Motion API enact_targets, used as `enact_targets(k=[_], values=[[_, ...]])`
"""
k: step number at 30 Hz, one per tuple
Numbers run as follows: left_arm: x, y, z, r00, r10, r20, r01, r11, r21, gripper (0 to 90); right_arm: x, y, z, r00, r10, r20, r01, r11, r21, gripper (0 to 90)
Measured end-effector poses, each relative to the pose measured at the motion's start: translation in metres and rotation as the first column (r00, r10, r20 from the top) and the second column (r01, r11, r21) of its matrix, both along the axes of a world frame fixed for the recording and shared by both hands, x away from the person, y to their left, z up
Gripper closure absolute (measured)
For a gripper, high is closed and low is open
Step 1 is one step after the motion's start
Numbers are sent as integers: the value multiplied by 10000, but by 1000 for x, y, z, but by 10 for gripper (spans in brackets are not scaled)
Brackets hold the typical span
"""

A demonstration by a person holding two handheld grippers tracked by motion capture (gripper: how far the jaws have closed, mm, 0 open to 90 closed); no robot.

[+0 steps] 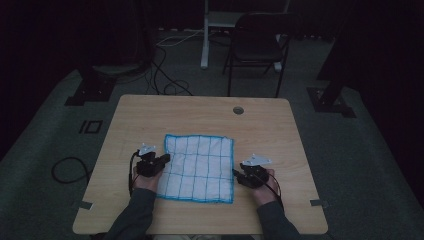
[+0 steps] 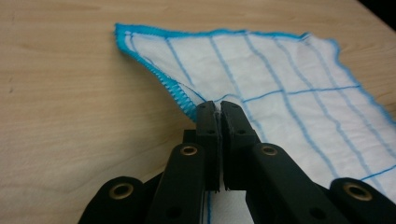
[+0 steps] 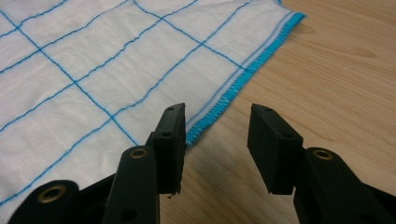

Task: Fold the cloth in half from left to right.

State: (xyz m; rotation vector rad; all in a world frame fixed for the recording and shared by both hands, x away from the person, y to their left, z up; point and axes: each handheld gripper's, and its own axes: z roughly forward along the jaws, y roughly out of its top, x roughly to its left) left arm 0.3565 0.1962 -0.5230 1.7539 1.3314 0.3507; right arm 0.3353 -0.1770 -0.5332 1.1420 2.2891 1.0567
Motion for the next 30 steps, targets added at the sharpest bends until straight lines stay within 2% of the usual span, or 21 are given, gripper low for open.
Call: enact_targets(k=[9,16,26,30], values=[[-1,-14,19,9969,-621,492,635,9976,-288,876,-2,-11,4,9995,-317,90,316,9994,131,566],[-1,-22,31,9933,-923,690,956,9944,-460,876,-1,-19,5,9981,-616,83,614,9977,284,566],[3,-34,49,9873,-1243,992,1306,9896,-597,877,-1,-20,4,9979,-633,92,631,9978,226,566],[4,-39,53,9845,-1422,1029,1482,9875,-530,877,-1,-20,4,9980,-635,80,633,9978,211,566]])
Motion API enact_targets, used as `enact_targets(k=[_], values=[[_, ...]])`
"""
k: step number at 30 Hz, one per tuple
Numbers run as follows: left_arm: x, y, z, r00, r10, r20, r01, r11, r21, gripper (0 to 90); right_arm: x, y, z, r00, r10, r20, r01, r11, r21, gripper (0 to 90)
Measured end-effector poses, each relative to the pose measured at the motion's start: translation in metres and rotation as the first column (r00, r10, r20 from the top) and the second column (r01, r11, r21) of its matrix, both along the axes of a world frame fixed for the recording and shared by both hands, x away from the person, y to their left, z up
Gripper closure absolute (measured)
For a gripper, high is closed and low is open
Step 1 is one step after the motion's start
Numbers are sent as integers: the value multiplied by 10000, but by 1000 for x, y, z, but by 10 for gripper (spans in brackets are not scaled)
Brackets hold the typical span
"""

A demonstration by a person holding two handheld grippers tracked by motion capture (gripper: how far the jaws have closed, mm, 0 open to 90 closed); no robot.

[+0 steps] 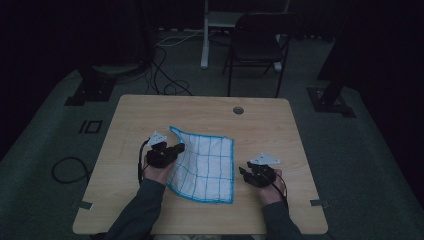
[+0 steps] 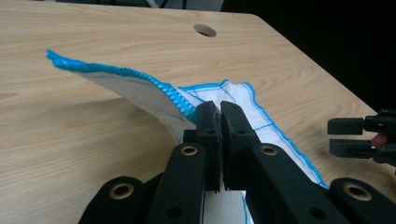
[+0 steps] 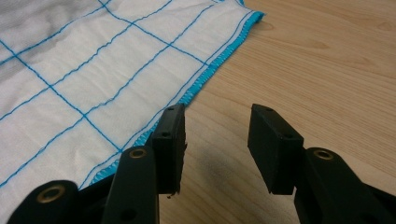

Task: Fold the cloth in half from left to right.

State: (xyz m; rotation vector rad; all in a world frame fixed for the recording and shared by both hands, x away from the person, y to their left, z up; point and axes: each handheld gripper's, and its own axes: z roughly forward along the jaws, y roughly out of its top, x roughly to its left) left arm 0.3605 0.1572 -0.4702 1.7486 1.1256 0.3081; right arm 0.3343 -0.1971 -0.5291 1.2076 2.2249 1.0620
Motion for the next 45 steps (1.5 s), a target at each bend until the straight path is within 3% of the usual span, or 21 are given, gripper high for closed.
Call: enact_targets(k=[13,20,26,32,38,40,42,44,45], values=[[2,-26,-6,9976,-669,-169,671,9977,61,877,0,0,0,10000,8,-15,-8,10000,4,566],[3,-44,-3,9938,-1104,-112,1106,9937,175,877,0,0,-1,10000,-5,-20,5,10000,20,566],[7,-64,-5,9891,-1446,-294,1455,9888,329,877,0,0,-1,10000,-6,-29,6,10000,22,566],[10,-86,-7,9814,-1867,-447,1892,9802,591,877,1,0,-2,10000,-19,-51,19,10000,8,566],[16,-109,-22,9724,-2155,-892,2237,9701,938,877,1,0,-2,10000,-33,-71,33,10000,26,566],[17,-116,-26,9676,-2293,-1054,2404,9645,1089,877,1,-1,-2,10000,-21,-64,21,10000,12,566],[19,-122,-31,9580,-2505,-1393,2674,9560,1204,870,2,-1,-3,10000,-24,-71,24,10000,-1,566],[18,-123,-32,9533,-2662,-1428,2824,9532,1080,818,2,0,-3,10000,-23,-95,22,10000,-22,566],[16,-121,-30,9541,-2683,-1330,2812,9554,904,796,2,0,-3,10000,-18,-94,18,10000,-33,566]])
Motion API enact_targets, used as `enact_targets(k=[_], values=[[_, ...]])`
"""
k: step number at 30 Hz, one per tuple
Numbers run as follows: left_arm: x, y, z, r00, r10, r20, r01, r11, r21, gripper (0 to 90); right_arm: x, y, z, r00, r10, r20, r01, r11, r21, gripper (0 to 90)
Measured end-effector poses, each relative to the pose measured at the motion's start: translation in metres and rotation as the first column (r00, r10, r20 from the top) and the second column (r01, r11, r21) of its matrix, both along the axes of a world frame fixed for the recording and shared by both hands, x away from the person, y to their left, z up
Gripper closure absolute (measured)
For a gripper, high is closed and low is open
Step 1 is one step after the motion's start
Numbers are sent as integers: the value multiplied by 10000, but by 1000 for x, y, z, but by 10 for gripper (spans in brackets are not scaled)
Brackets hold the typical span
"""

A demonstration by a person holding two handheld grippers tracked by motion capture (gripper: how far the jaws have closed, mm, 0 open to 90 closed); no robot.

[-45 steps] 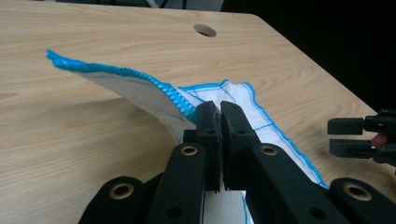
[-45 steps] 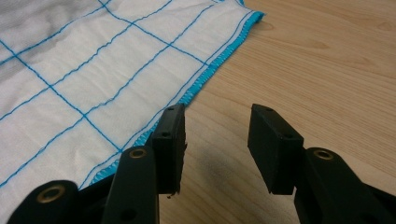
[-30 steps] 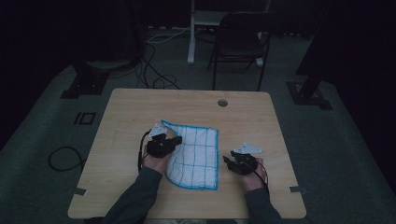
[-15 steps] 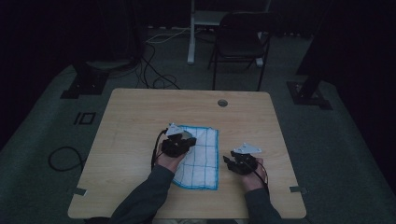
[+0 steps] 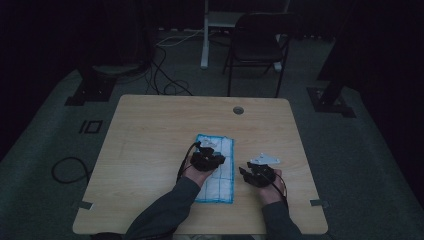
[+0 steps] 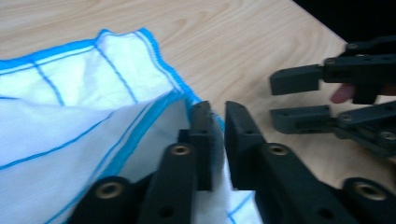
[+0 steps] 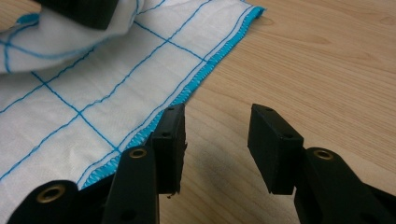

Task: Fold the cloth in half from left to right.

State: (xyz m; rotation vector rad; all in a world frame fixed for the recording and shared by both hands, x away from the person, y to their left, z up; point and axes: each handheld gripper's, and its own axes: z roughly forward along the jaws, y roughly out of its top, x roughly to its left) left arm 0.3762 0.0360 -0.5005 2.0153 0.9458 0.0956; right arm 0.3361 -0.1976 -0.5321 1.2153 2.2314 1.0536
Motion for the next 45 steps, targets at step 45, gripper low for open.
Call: enact_targets(k=[45], values=[[-70,85,-24,9867,1587,340,-1593,9871,156,831,5,26,18,9960,683,580,-677,9976,-130,566]])
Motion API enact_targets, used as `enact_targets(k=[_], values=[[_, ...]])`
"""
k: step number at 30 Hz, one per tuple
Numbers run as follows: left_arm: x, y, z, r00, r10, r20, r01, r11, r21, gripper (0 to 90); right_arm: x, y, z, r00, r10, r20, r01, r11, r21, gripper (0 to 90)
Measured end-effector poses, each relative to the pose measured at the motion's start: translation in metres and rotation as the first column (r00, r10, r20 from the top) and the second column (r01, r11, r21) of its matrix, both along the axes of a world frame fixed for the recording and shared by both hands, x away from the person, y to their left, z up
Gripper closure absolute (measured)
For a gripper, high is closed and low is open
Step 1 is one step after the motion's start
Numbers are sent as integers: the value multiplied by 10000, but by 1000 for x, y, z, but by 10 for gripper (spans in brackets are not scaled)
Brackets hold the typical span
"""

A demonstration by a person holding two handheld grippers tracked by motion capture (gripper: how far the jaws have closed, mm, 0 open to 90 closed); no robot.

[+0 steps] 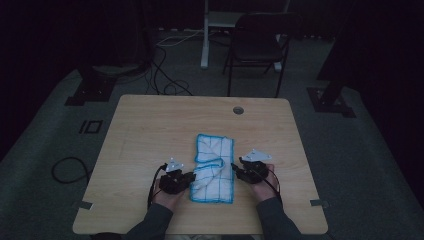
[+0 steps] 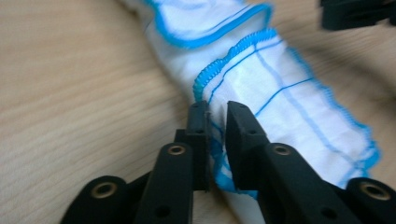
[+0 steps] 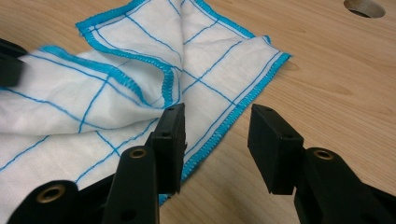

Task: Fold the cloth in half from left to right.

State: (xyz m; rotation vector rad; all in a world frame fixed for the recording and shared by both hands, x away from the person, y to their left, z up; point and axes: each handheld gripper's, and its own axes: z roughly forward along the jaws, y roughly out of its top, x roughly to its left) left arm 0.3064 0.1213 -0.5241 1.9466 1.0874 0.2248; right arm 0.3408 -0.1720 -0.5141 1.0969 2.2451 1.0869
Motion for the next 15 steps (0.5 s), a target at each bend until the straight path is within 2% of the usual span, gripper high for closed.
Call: enact_targets(k=[3,7,8,10,11,12,15], values=[[-5,-7,8,9992,-321,222,322,9995,-54,851,0,0,0,10000,-17,9,17,10000,5,566],[-7,-22,14,9957,-875,310,881,9959,-198,864,1,-1,0,10000,-42,25,42,10000,8,566],[-7,-22,14,9957,-875,310,881,9959,-198,866,1,-1,0,10000,-42,25,42,10000,8,566],[-9,-32,15,9919,-1223,335,1230,9922,-198,867,1,-2,0,10000,-56,20,55,10000,24,567],[-13,-44,16,9874,-1542,368,1550,9877,-209,870,1,-3,1,10000,-62,17,61,10000,27,566],[-13,-44,16,9874,-1542,368,1550,9877,-209,871,1,-3,1,10000,-62,17,61,10000,27,566],[-19,-59,17,9777,-2070,341,2079,9778,-263,869,2,-4,2,10000,-93,16,93,10000,6,567]])
